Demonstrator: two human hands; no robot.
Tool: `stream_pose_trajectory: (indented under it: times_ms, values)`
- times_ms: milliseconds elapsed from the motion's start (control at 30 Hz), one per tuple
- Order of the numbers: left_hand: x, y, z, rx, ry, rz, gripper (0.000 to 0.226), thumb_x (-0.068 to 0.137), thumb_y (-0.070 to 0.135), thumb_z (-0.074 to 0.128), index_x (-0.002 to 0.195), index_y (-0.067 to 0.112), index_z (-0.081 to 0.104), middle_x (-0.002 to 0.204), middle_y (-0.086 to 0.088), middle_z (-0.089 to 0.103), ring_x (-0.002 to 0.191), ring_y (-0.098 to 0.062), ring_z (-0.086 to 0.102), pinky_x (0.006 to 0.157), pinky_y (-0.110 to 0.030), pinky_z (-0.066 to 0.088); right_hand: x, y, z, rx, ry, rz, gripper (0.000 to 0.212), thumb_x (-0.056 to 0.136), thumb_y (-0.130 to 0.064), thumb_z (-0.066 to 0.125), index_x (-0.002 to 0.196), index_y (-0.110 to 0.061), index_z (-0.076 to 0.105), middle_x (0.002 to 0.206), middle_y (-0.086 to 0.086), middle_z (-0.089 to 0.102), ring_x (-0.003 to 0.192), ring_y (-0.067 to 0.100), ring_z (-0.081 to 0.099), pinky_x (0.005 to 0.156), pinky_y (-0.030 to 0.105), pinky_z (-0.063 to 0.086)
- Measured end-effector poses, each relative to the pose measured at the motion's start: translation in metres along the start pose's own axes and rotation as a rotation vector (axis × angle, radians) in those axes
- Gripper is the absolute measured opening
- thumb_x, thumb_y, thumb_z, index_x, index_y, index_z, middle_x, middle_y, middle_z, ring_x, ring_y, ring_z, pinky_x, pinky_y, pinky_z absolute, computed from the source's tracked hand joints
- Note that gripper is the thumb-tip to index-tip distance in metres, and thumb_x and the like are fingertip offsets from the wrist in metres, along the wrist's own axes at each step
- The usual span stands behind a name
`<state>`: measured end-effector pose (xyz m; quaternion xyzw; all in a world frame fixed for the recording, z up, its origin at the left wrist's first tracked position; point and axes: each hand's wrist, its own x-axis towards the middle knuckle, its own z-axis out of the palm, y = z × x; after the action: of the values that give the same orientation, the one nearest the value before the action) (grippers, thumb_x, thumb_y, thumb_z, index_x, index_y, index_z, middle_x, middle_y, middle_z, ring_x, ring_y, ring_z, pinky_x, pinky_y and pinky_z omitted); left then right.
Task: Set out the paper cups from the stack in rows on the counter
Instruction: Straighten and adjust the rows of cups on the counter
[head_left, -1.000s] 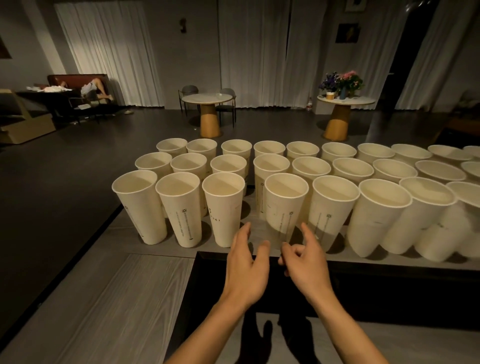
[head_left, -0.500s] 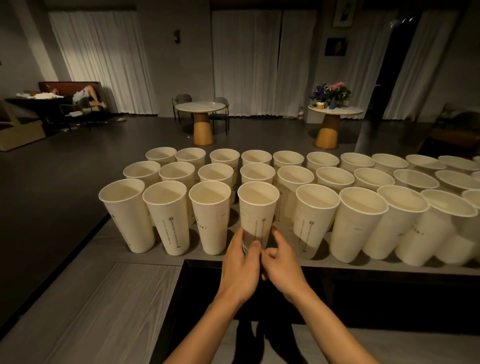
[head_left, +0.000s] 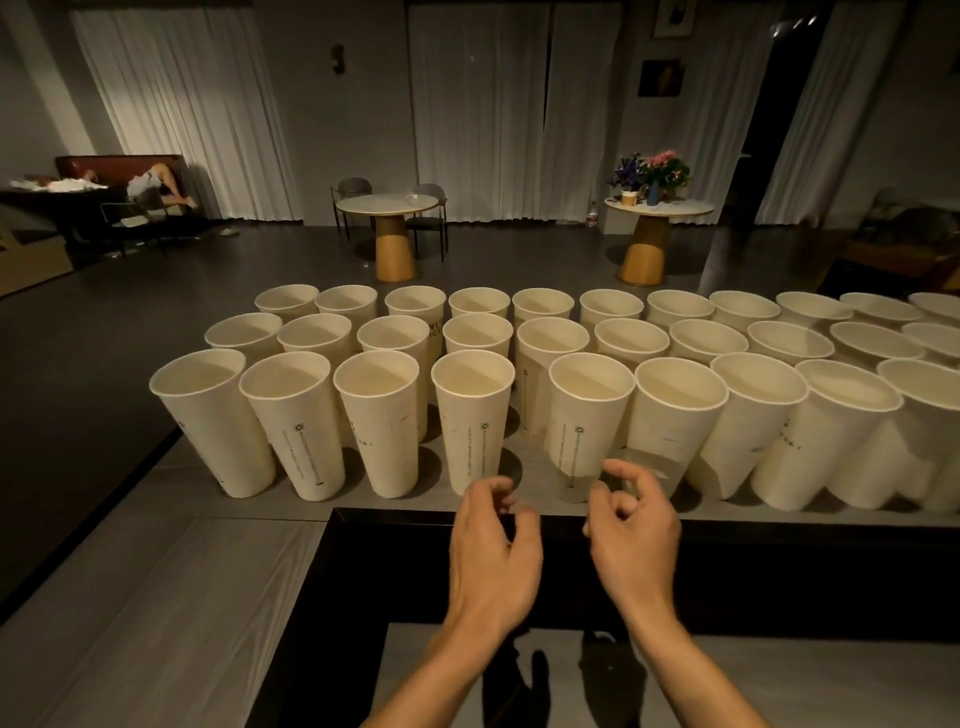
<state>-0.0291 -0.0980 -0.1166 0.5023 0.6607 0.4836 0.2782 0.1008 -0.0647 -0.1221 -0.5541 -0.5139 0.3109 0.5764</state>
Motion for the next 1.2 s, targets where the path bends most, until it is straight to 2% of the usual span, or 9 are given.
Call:
stream_pose_trajectory:
  times_ms: [67,133,233,333,467,633,800,1100,1200]
  values:
    - [0.002,0.01,0.01,-0.014,-0.093,0.027,0.046,0.104,0.026,0.056,0.149,0.027,0.045,0.14,0.019,0.046,0.131,-0.001,0.047,0.115,-0.028,0.042,0.003,0.003,-0.005,-0.033,-0.043,0.013,0.038,0.098,-0.012,0.062,0.133,-0.025,0.055,0.062,0.009,0.067,0.058,0.021,0.065,0.053,0.023,0.052]
    - [0.005,0.021,0.02,-0.055,-0.152,0.037,0.055,0.105,0.026,0.054,0.157,0.028,0.036,0.14,0.023,0.038,0.132,0.005,0.039,0.113,-0.021,0.034,0.009,0.007,-0.008,-0.061,-0.14,0.048,0.057,0.1,-0.014,0.061,0.152,-0.027,0.041,0.066,0.007,0.07,0.061,0.014,0.068,0.056,0.017,0.051]
    - [0.012,0.028,0.032,-0.109,-0.181,0.028,0.047,0.106,0.028,0.051,0.149,0.039,0.036,0.135,0.031,0.043,0.119,0.018,0.043,0.107,-0.014,0.032,0.022,0.013,-0.01,-0.047,-0.272,0.079,0.072,0.101,-0.015,0.058,0.162,-0.029,0.021,0.066,0.007,0.071,0.06,0.01,0.067,0.058,0.018,0.05]
    - [0.021,0.027,0.04,-0.134,-0.188,0.023,0.043,0.108,0.028,0.048,0.146,0.043,0.036,0.128,0.039,0.045,0.112,0.028,0.044,0.1,-0.003,0.032,0.032,0.02,-0.009,-0.009,-0.332,0.094,0.073,0.101,-0.016,0.059,0.162,-0.032,0.021,0.064,0.008,0.069,0.059,0.016,0.067,0.057,0.024,0.052]
    - [0.023,0.025,0.045,-0.151,-0.171,0.027,0.049,0.108,0.029,0.046,0.156,0.036,0.039,0.146,0.023,0.05,0.131,0.01,0.046,0.113,-0.021,0.038,0.037,0.03,-0.004,-0.006,-0.384,0.105,0.073,0.101,-0.021,0.059,0.161,-0.037,0.02,0.073,0.018,0.072,0.075,0.038,0.072,0.075,0.053,0.061]
    - [0.022,0.017,0.046,-0.124,-0.125,0.003,0.059,0.104,0.039,0.044,0.162,0.034,0.031,0.16,0.013,0.045,0.146,-0.002,0.041,0.124,-0.037,0.036,0.036,0.032,0.003,0.06,-0.439,0.117,0.074,0.1,-0.02,0.062,0.159,-0.041,0.022,0.073,0.019,0.072,0.076,0.043,0.071,0.073,0.054,0.059]
    - [0.019,0.014,0.042,-0.082,-0.081,0.029,0.055,0.108,0.026,0.046,0.161,0.033,0.032,0.159,0.015,0.045,0.145,0.0,0.04,0.123,-0.034,0.036,0.031,0.034,0.011,0.07,-0.464,0.108,0.076,0.099,-0.018,0.063,0.159,-0.04,0.021,0.076,0.019,0.073,0.077,0.038,0.073,0.077,0.056,0.06]
    - [0.017,0.017,0.041,-0.098,-0.063,0.028,0.055,0.108,0.023,0.046,0.159,0.036,0.031,0.145,0.031,0.034,0.118,0.038,0.025,0.109,-0.011,0.026,0.033,0.03,0.01,0.039,-0.486,0.131,0.077,0.1,-0.015,0.061,0.161,-0.035,0.019,0.076,0.017,0.074,0.079,0.035,0.074,0.079,0.05,0.062]
    - [0.014,0.018,0.041,-0.075,-0.069,0.016,0.054,0.109,0.023,0.046,0.157,0.039,0.029,0.149,0.03,0.031,0.135,0.023,0.025,0.115,-0.014,0.024,0.031,0.03,0.007,0.039,-0.502,0.136,0.081,0.1,-0.013,0.061,0.162,-0.035,0.013,0.075,0.017,0.073,0.078,0.036,0.073,0.077,0.045,0.061]
